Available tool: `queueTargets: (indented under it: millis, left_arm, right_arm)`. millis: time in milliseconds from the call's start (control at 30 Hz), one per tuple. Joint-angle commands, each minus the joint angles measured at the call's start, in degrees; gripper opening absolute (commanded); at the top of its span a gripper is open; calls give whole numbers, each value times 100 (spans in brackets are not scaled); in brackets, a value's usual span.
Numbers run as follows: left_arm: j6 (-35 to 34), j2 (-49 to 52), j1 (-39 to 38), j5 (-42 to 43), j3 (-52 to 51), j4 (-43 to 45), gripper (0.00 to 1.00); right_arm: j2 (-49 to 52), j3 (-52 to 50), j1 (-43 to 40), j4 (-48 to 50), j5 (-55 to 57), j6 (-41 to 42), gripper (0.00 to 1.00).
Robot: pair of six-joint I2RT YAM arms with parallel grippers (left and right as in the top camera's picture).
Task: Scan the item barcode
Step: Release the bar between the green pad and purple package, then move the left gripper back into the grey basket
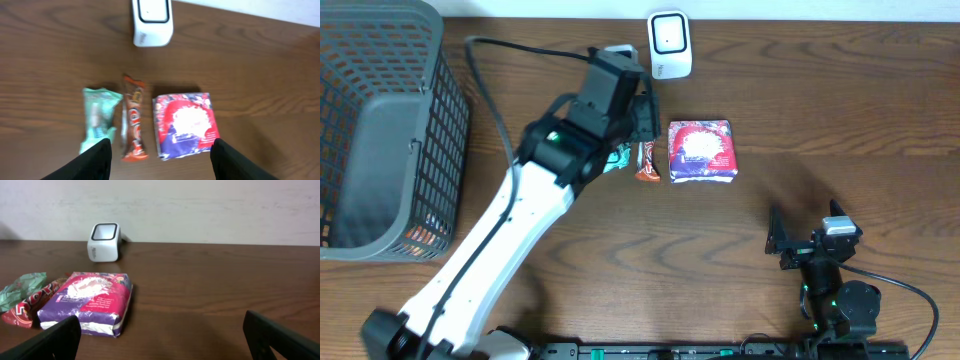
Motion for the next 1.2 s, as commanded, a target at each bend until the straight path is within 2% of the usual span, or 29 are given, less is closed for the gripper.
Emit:
queueTargets:
  millis: [0,167,233,667,733,867,1000,1167]
  left_arm:
    - [317,-369,201,-632,31,-199,63]
    - [313,-824,820,-1285,31,-518,64]
    - [310,-986,1189,-1285,31,-505,71]
    - [306,-1224,4323,-1281,31,-885,80]
    - [306,-1198,4795,-1281,31,-997,90]
    - [22,-1115,5488,-1281,31,-1005,95]
    - [-284,-922,5974,-1274,26,-1104,97]
    - [-280,-439,6199,-1274,24,-1462,99]
  right_arm:
    - [-7,-7,-20,-20,24,63,99]
    - [-7,-7,-20,-20,24,63,99]
    - [-7,-7,-20,-20,22,63,99]
    - [-7,-7,-20,-20,24,63,99]
    - [-7,-7,-20,-20,24,63,99]
    - [-7,-7,-20,-20,22,63,99]
    - [-7,-7,-20,-20,24,63,99]
    - [-7,-7,-20,-20,24,63,99]
